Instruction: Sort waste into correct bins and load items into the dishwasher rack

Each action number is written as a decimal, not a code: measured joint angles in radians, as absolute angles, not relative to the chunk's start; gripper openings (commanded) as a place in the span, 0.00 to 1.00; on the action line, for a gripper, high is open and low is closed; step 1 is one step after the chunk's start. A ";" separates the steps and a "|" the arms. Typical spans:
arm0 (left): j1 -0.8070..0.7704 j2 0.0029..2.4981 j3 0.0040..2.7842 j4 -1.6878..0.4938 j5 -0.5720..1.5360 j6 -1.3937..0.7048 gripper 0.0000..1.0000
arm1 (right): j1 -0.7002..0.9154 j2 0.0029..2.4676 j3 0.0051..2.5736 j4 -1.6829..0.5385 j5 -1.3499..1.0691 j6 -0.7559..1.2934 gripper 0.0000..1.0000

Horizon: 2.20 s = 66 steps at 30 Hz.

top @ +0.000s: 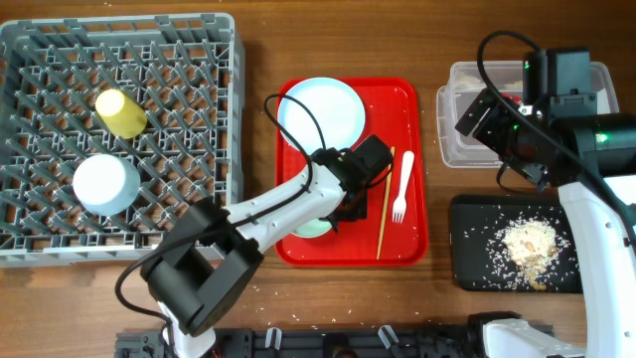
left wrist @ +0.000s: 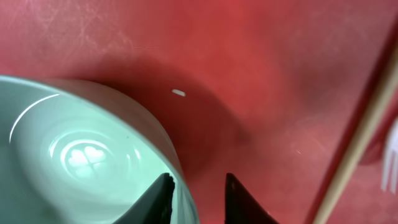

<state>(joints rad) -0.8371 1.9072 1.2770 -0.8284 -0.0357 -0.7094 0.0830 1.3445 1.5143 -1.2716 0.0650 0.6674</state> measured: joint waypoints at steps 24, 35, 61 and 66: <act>-0.509 1.607 1.636 -1.068 0.004 -0.636 0.04 | 0.083 1.345 1.514 -1.272 0.065 0.667 1.00; 0.154 1.607 1.643 -0.942 0.704 -0.353 0.04 | 0.083 1.345 1.514 -1.272 0.065 0.667 1.00; 0.353 2.061 1.654 -0.865 1.224 -0.171 0.04 | 0.083 1.345 1.514 -1.272 0.065 0.667 1.00; 0.387 2.054 1.663 -0.923 1.155 -0.179 0.14 | 0.083 1.345 1.514 -1.272 0.065 0.667 1.00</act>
<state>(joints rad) 0.3866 2.0544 1.6630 -0.9234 1.1553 -0.1787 0.0830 1.3445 1.5143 -1.2720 0.0650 0.6674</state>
